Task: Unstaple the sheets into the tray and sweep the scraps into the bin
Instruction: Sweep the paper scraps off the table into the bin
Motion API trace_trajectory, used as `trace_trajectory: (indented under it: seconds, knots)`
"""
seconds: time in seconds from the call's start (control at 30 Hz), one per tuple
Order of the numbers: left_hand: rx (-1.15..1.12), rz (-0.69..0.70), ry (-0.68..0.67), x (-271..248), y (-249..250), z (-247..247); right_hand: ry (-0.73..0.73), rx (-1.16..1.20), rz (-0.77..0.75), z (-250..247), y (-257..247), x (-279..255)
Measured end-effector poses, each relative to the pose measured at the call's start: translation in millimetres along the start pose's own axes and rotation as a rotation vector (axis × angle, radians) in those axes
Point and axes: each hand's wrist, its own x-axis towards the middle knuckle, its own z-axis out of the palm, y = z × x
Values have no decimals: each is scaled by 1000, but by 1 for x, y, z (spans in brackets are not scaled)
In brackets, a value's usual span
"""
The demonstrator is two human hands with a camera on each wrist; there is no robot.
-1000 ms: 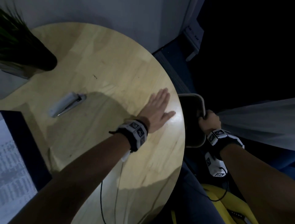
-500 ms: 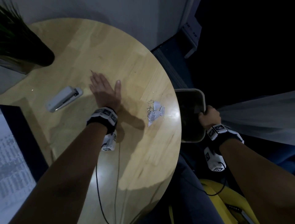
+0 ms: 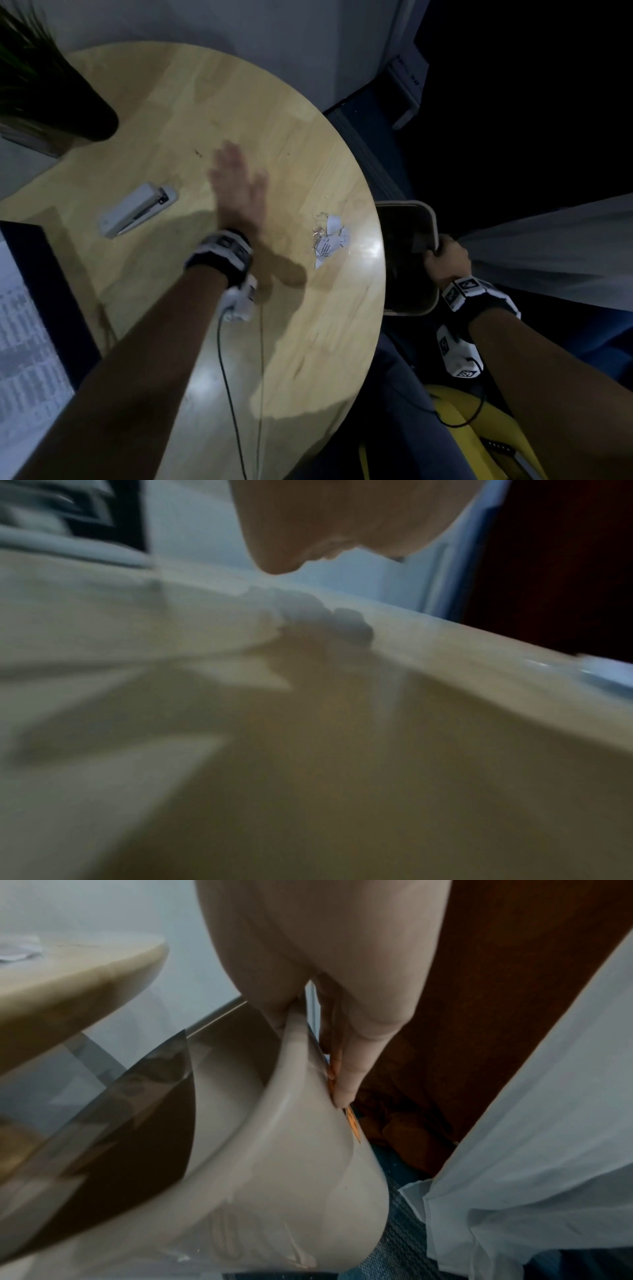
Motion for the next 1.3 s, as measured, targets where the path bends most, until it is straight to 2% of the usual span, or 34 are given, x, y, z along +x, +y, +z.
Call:
trace_trajectory:
  seconds: [0.03, 0.1, 0.2, 0.3, 0.4, 0.57, 0.63, 0.7, 0.73, 0.8, 0.87, 0.93, 0.97, 1.07, 1.17, 1.3]
  knots:
    - [59, -99, -1, 16, -12, -9, 4, 0, 1, 1, 1, 0]
    - [145, -211, -79, 34, -22, -19, 11, 3, 5, 2, 3, -1]
    - [246, -202, -131, 29, -9, -5, 8, 12, 15, 4, 5, -3]
    - [245, -39, -174, 7, 25, 13, 5, 20, 23, 5, 5, -4]
    - [263, 211, -322, -24, 62, 34, 9, 31, 21, 2, 3, -5]
    - [242, 313, -490, -60, 99, 58, 37, 44, 6, -3, 0, -3]
    - [187, 421, -551, -74, 103, 55, 44, 43, 2, -4, 1, -3]
    - [37, 499, -505, -73, 96, 43, 47, 45, 1, -4, 1, -5]
    - [-35, 467, -407, -66, 87, 34, 47, 42, -4, -5, 1, -6]
    - [-90, 297, -131, -49, 55, 15, 56, 28, -19, -6, 2, -7]
    - [-58, 16, 67, -37, 13, -7, 61, 10, -30, -6, 7, -9]
    - [-41, -237, 110, -34, -24, -23, 61, -4, -31, -5, 11, -13]
    - [-29, -288, 96, -37, -35, -29, 59, -9, -32, -4, 12, -14]
    - [72, -282, 16, -56, -49, -28, 47, -15, -29, 0, 15, -20]
    - [212, -219, -105, -79, -37, -10, 40, -18, -36, 4, 17, -25]
    - [238, 109, -226, -107, 17, 32, 41, -10, -56, 6, 19, -31]
